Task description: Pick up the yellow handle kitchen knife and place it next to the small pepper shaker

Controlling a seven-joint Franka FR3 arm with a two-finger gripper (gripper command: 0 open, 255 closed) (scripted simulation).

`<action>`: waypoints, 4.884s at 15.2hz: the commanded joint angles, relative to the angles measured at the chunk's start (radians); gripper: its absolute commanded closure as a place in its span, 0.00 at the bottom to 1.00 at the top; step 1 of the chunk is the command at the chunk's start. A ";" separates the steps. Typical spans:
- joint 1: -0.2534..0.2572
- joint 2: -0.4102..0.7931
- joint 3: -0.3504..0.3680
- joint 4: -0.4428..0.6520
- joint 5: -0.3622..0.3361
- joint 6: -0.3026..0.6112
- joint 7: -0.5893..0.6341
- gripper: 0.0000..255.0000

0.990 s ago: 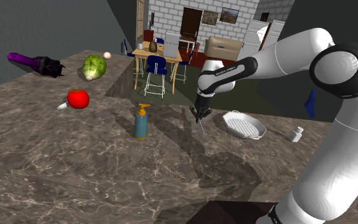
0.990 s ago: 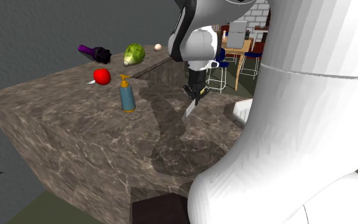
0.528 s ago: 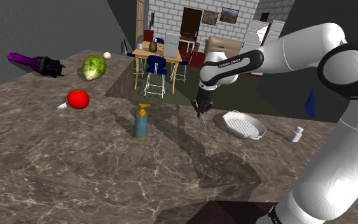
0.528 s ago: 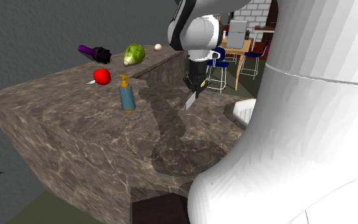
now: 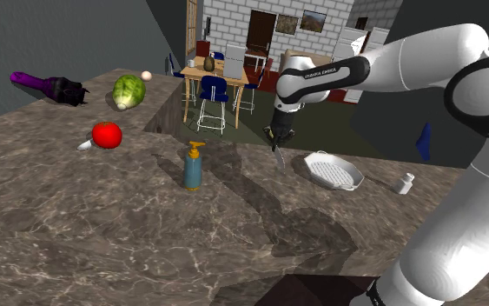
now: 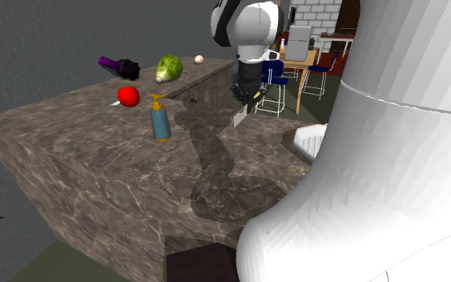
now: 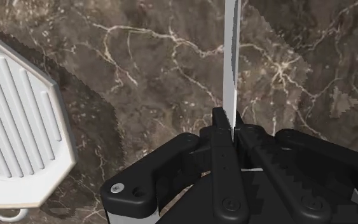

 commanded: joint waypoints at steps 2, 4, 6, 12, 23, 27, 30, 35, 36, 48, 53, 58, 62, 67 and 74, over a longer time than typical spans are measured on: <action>0.001 -0.010 0.001 0.028 0.000 -0.038 0.002 1.00; 0.001 -0.017 0.001 0.047 0.000 -0.064 0.002 1.00; 0.001 -0.023 0.001 0.067 0.000 -0.090 0.002 1.00; -0.010 -0.054 -0.009 0.089 -0.001 -0.143 -0.017 1.00; -0.121 -0.234 -0.141 -0.113 -0.034 -0.123 -0.247 1.00; -0.163 -0.275 -0.197 -0.151 -0.055 -0.122 -0.335 1.00; -0.195 -0.295 -0.241 -0.168 -0.072 -0.123 -0.403 1.00; -0.247 -0.307 -0.319 -0.174 -0.099 -0.124 -0.521 1.00; -0.258 -0.307 -0.334 -0.172 -0.103 -0.125 -0.545 1.00; -0.369 -0.208 -0.535 -0.060 -0.110 -0.128 -0.860 1.00; -0.415 -0.113 -0.619 0.034 -0.067 -0.134 -1.009 1.00; -0.478 0.018 -0.691 0.160 0.013 -0.152 -1.171 1.00; -0.556 0.146 -0.728 0.287 0.101 -0.184 -1.301 1.00; -0.696 0.324 -0.738 0.488 0.217 -0.251 -1.444 1.00; -0.718 0.362 -0.728 0.455 0.243 -0.188 -1.470 1.00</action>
